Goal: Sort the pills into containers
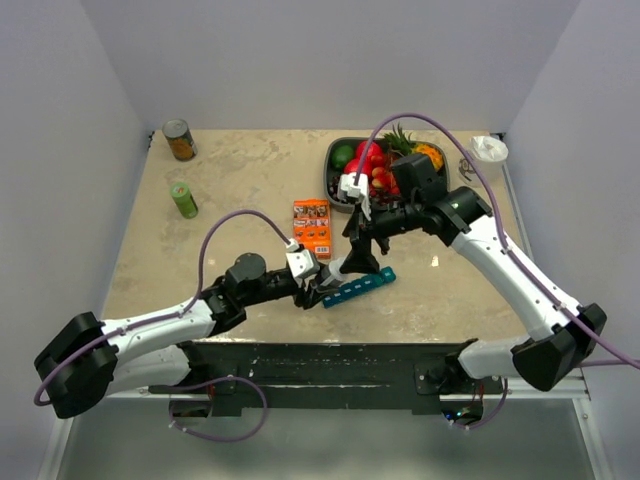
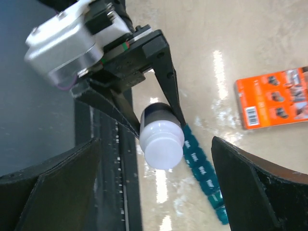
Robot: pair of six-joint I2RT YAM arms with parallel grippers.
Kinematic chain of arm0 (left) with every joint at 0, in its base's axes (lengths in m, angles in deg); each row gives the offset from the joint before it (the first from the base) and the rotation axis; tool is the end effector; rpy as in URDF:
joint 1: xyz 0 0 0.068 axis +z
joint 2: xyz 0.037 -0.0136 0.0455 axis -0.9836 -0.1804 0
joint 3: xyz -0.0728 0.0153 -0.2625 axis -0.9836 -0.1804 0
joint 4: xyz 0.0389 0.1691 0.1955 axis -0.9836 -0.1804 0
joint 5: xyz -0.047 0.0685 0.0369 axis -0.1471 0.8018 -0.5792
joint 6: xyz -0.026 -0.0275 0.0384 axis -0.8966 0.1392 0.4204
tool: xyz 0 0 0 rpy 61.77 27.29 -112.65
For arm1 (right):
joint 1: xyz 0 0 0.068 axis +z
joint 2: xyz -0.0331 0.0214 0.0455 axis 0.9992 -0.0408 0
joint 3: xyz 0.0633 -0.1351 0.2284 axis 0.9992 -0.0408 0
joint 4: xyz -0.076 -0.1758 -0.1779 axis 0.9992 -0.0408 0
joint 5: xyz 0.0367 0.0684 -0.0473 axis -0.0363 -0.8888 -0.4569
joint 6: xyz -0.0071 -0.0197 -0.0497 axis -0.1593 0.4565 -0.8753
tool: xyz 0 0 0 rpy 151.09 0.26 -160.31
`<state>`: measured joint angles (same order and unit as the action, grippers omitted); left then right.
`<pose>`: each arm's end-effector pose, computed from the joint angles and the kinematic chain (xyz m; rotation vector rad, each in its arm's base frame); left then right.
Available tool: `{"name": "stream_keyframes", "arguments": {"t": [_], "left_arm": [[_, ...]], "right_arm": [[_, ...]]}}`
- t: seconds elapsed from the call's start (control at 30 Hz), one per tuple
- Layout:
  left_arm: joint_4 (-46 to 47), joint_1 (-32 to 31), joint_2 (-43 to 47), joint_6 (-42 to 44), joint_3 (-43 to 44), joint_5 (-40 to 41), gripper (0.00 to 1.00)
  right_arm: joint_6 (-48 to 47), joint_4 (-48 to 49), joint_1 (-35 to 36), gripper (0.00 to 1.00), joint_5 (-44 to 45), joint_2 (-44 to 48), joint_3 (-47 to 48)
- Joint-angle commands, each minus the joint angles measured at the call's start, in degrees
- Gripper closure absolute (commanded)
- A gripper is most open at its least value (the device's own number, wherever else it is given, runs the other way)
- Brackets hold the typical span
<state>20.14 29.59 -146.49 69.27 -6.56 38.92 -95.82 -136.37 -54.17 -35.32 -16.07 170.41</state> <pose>0.1421 -0.1885 0.2318 0.9855 1.4924 -0.9462 0.2064 0.1672 0.3828 -1.4350 1.7490 0.9988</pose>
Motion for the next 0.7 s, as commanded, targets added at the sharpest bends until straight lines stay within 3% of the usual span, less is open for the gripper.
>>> {"name": "stream_keyframes", "arguments": {"t": [0.0, 0.27, 0.67], "left_arm": [[0.5, -2.7, -1.4, 5.8, 1.5, 9.1, 1.00], [1.8, -4.1, -3.4, 6.3, 2.0, 12.4, 1.00], [3.7, -4.6, -5.2, 6.4, 3.6, 15.3, 1.00]], "right_arm": [[11.4, 1.7, -0.4, 0.01, -3.0, -1.8, 0.2], [28.1, 11.5, -0.3, 0.01, 20.0, -1.4, -5.2], [30.7, 10.9, 0.3, 0.11, 15.2, -5.2, -9.0]]}}
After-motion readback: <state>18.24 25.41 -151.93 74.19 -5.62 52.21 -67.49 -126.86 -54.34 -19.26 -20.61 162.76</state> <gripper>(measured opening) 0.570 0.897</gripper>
